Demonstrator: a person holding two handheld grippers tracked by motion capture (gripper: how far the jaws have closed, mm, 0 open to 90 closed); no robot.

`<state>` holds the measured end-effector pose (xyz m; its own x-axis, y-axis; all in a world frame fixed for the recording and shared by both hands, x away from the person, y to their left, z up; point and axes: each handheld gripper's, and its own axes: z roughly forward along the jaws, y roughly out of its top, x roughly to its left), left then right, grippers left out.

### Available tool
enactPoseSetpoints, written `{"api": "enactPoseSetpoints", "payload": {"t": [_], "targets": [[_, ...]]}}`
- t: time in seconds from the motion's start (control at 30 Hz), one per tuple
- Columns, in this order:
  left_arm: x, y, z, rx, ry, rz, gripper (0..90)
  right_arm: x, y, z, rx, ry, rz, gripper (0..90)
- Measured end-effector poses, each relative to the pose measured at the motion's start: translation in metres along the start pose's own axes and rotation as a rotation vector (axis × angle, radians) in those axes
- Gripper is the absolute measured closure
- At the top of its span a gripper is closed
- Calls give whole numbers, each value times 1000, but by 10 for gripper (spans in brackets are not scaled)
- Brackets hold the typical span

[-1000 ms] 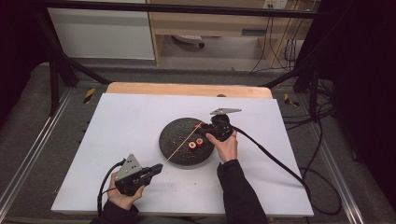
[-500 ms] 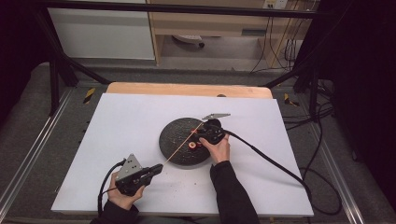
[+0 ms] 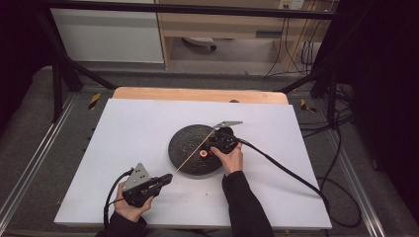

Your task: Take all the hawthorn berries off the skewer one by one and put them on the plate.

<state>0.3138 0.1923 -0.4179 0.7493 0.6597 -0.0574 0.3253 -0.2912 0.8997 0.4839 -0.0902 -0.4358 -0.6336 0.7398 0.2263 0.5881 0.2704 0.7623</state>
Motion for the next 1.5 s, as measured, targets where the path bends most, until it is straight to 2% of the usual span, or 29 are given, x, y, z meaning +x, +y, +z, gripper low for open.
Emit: {"api": "enactPoseSetpoints", "payload": {"t": [0.17,0.33,0.5,0.73,0.93,1.17,1.33,1.5], "targets": [[0,0,-1,-4,3,-2,882,4,4,-16,-13,-6,-25,474],[1,0,0,-5,7,-7,882,4,1,-38,-52,19,-18,361],[1,0,0,-2,12,-9,882,4,-8,-60,-91,41,-25,203],[2,0,2,12,22,-15,882,3,-27,-87,-98,52,-43,84],[3,1,5,30,32,-28,882,-4,-51,-99,-79,38,-47,38],[8,5,8,40,45,-55,882,-16,-77,-110,-53,14,-45,23],[11,11,12,55,55,-59,882,-24,-92,-119,-69,13,-28,16],[14,19,19,67,68,-50,882,-30,-103,-126,-54,-4,-26,13]]}}
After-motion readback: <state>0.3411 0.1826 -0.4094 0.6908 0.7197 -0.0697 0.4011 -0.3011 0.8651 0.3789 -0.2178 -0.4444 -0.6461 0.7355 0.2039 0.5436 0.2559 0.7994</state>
